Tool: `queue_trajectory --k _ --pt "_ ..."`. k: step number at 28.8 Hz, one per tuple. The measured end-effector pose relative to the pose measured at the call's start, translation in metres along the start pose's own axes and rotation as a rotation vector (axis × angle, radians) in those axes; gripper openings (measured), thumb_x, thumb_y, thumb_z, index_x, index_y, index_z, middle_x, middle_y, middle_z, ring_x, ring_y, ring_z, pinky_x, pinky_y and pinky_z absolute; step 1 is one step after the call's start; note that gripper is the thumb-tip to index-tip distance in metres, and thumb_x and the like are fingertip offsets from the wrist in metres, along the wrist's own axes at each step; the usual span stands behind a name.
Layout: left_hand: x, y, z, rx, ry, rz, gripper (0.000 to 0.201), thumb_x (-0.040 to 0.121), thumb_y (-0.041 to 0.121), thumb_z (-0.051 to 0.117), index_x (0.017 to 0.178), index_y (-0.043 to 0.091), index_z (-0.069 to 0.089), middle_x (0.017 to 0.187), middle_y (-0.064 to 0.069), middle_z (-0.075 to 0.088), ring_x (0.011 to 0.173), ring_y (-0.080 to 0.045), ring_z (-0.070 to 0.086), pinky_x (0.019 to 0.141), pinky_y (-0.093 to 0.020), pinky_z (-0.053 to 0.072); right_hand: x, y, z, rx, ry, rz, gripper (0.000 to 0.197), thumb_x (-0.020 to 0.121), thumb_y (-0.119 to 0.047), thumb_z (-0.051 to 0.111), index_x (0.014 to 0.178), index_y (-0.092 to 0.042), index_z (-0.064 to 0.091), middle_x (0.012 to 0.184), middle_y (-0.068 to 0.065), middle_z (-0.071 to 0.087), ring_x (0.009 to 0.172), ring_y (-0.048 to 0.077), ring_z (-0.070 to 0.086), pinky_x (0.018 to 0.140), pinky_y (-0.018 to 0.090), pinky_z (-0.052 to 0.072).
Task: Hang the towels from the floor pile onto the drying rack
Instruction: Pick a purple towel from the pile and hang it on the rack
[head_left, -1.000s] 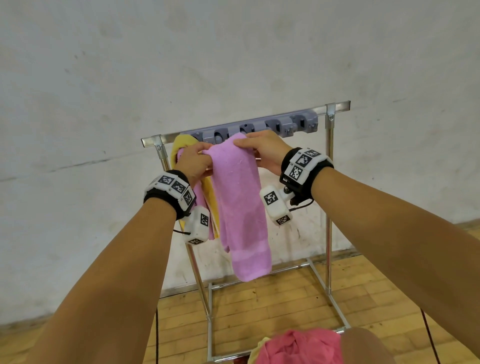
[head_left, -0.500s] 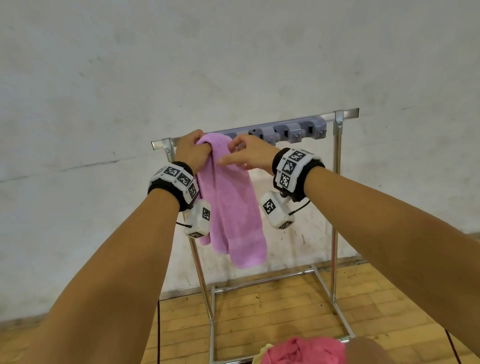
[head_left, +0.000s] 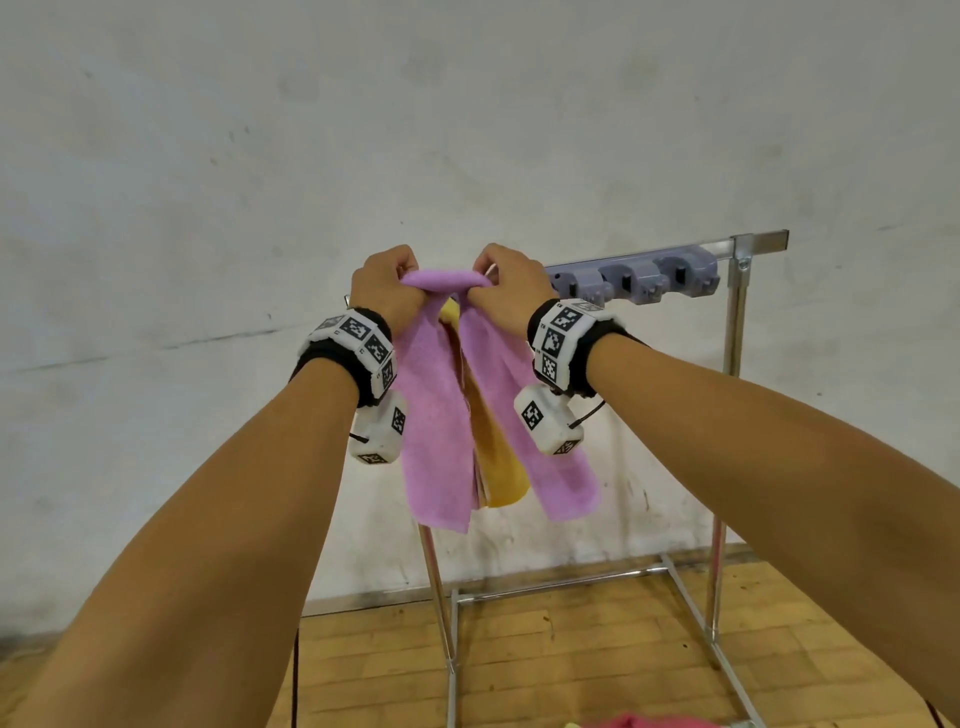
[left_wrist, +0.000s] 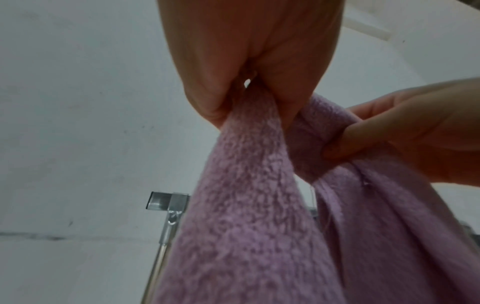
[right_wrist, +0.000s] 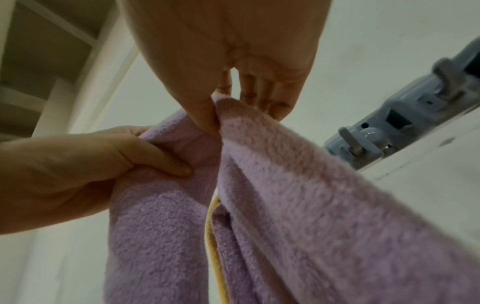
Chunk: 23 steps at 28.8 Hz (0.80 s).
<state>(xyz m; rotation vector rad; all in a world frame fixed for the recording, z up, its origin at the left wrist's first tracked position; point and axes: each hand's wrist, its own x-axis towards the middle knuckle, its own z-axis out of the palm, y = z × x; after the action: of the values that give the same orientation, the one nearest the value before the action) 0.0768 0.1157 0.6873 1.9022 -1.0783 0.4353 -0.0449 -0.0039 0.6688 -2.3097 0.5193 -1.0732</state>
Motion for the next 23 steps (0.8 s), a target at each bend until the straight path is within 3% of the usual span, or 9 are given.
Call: queue_trajectory --k 7,16,21,23 --pt "0.023 -0.022 -0.004 0.136 0.051 0.039 0.024 0.069 -0.01 0.043 0.077 0.012 0.045 0.067 0.0 0.04 0.068 -0.019 0.032 0.05 -0.027 0.021 0.029 -0.004 0.022 -0.164 0.03 -0.071 0.019 0.084 -0.011 0.056 0.098 -0.025 0.056 0.099 0.003 0.06 0.087 0.024 0.059 0.072 0.035 0.052" --pt "0.038 -0.053 0.011 0.128 0.131 -0.086 0.026 0.071 -0.01 0.041 0.083 0.012 0.046 0.07 0.001 0.041 0.072 -0.023 0.038 0.051 -0.027 0.027 0.054 0.003 0.049 -0.354 0.007 -0.161 0.02 0.087 -0.011 0.052 0.105 -0.019 0.052 0.105 0.004 0.054 0.088 0.024 0.054 0.074 0.038 0.048" --pt "0.036 -0.075 0.033 0.128 -0.059 -0.189 0.025 0.082 0.0 0.048 0.093 0.022 0.053 0.093 -0.004 0.059 0.088 -0.026 0.055 0.074 -0.03 0.047 0.057 0.025 0.064 -0.454 -0.114 -0.127 0.019 0.087 -0.012 0.052 0.106 -0.014 0.05 0.101 0.007 0.058 0.089 0.027 0.058 0.077 0.043 0.053" --pt "0.036 -0.081 0.038 0.09 -0.068 -0.19 0.025 0.083 0.002 0.049 0.094 0.023 0.055 0.09 -0.002 0.061 0.088 -0.025 0.057 0.076 -0.03 0.048 0.06 0.027 0.065 -0.485 -0.127 -0.157 0.019 0.086 -0.011 0.052 0.105 -0.014 0.05 0.098 0.007 0.058 0.09 0.029 0.058 0.079 0.043 0.053"
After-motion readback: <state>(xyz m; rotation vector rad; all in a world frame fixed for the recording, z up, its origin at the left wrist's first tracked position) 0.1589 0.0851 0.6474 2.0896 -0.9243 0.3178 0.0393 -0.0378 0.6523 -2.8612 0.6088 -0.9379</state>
